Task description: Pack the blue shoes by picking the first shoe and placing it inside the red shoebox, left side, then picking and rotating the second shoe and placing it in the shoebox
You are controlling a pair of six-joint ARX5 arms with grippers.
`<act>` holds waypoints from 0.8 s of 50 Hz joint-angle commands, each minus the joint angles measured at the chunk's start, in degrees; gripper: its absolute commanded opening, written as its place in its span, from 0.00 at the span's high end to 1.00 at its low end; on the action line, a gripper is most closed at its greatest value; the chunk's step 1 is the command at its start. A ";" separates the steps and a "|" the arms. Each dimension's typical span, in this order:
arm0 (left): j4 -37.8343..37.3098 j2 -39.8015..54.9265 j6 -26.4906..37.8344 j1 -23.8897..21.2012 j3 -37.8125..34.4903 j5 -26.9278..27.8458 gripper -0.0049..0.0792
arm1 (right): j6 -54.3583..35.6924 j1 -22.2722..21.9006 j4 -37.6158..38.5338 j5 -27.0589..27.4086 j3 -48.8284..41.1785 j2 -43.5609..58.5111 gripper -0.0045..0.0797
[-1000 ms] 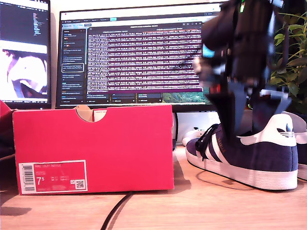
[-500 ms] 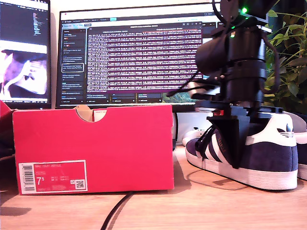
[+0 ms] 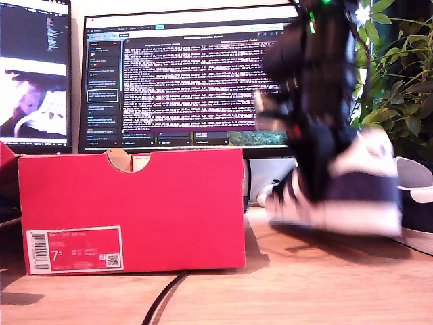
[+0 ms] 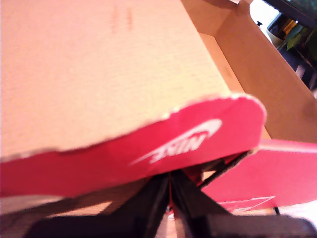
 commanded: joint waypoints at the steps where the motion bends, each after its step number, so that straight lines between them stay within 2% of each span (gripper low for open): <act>1: -0.04 0.00 0.44 -0.22 -1.70 0.04 0.97 | 1.53 -0.11 0.26 0.39 4.00 -0.74 0.96; 11: -0.04 0.00 0.44 -0.22 -1.70 0.04 0.97 | 6.93 -0.11 -0.35 -4.13 12.35 -0.74 0.96; 21: -0.02 0.00 0.44 -0.22 -1.70 0.04 0.97 | 18.67 1.05 2.23 -8.04 17.53 -0.74 0.96; 26: -0.04 0.00 0.44 -0.22 -1.70 0.04 0.97 | 23.08 1.60 4.04 -13.25 18.45 -0.74 0.96; 33: -0.04 0.00 0.44 -0.22 -1.70 0.04 0.97 | 24.59 3.85 9.09 -20.24 18.45 -0.74 0.96; 40: -0.04 0.00 0.44 -0.22 -1.70 0.04 0.97 | 27.32 7.48 14.32 -21.94 18.45 -0.74 0.96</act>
